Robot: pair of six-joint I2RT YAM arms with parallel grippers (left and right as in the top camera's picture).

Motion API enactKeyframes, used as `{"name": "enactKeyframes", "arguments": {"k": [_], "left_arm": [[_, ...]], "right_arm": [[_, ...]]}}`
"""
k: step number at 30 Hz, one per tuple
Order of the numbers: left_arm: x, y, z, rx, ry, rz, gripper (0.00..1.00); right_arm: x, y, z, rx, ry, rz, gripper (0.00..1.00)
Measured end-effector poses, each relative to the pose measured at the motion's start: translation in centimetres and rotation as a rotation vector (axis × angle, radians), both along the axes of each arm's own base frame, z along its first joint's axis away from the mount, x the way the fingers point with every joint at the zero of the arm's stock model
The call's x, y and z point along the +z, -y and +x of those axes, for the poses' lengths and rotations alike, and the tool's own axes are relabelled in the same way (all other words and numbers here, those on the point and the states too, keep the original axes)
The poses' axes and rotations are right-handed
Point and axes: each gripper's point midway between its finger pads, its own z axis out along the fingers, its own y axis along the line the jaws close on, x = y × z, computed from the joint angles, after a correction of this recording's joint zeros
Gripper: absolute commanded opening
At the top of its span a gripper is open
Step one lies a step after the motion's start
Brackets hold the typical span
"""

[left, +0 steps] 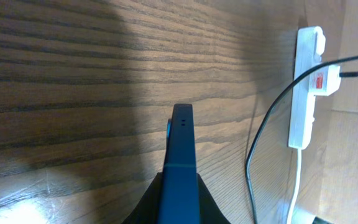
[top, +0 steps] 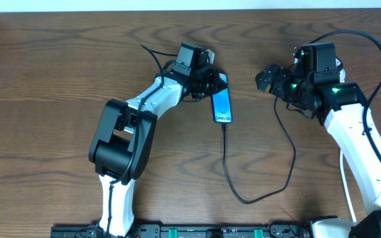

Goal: Plug charger to phone and switch on socket
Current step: 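Lower the phone flat onto the table with the left gripper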

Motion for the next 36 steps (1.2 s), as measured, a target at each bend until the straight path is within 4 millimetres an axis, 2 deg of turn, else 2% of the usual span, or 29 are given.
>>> {"name": "enactKeyframes", "arguments": {"k": [6, 14, 24, 28, 34, 36], "left_arm": [[-0.3, 0.0, 0.0, 0.027, -0.032, -0.007, 0.07], [-3.9, -0.1, -0.7, 0.043, -0.129, 0.002, 0.07], [-3.8, 0.0, -0.7, 0.040, -0.129, -0.006, 0.07], [-3.8, 0.1, -0.7, 0.039, -0.128, -0.006, 0.17], [-3.8, 0.1, -0.6, 0.042, -0.131, -0.007, 0.17], [-3.8, 0.1, -0.6, 0.042, -0.131, -0.008, 0.22]], "right_arm": [[0.0, 0.0, 0.0, 0.000, 0.000, 0.000, 0.99], [0.0, 0.0, 0.0, 0.000, 0.000, 0.000, 0.99], [0.0, 0.1, 0.0, 0.001, 0.001, -0.005, 0.99], [0.0, 0.1, 0.0, -0.001, 0.002, -0.008, 0.99], [0.0, 0.2, 0.0, -0.003, 0.002, -0.010, 0.99], [0.0, 0.2, 0.0, -0.003, 0.002, -0.010, 0.99]]}}
